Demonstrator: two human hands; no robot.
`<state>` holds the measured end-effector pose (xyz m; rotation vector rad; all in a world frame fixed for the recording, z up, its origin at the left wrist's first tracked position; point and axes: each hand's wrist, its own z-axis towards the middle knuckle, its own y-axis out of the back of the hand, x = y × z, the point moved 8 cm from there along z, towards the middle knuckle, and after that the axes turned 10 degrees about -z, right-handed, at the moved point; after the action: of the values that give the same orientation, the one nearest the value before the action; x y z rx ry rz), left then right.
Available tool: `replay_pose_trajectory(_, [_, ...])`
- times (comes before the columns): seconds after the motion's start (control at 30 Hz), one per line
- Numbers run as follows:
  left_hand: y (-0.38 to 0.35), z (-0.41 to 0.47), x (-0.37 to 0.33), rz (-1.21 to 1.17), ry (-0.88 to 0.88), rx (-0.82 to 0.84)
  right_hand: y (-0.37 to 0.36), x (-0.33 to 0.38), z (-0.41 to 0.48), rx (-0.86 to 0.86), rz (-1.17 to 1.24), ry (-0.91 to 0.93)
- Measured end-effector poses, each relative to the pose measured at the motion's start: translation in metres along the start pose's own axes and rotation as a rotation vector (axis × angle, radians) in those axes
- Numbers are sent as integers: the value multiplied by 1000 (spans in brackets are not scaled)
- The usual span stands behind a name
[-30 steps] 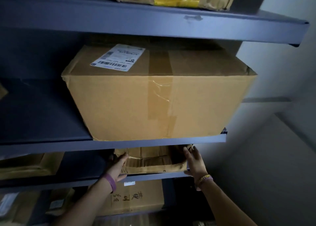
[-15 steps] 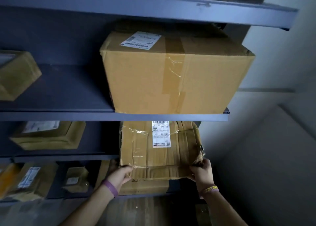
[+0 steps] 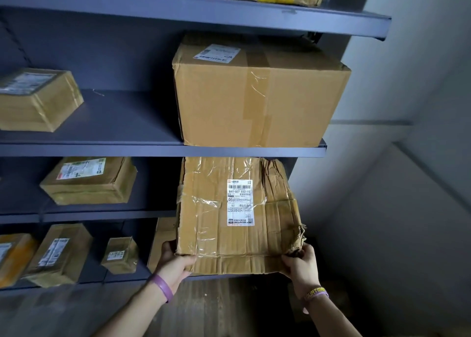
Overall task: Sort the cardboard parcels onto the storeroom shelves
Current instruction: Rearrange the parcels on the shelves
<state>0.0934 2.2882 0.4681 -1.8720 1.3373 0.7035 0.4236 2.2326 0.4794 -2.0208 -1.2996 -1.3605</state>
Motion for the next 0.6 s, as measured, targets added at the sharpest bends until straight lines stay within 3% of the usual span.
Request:
replay_pose_trajectory(0.37, [-73, 93, -88, -91, -91, -7, -37, 104, 105, 37, -51, 191])
replay_pose_trajectory(0.6, [-106, 147, -99, -140, -21, -11, -55, 135, 163, 77, -35, 208])
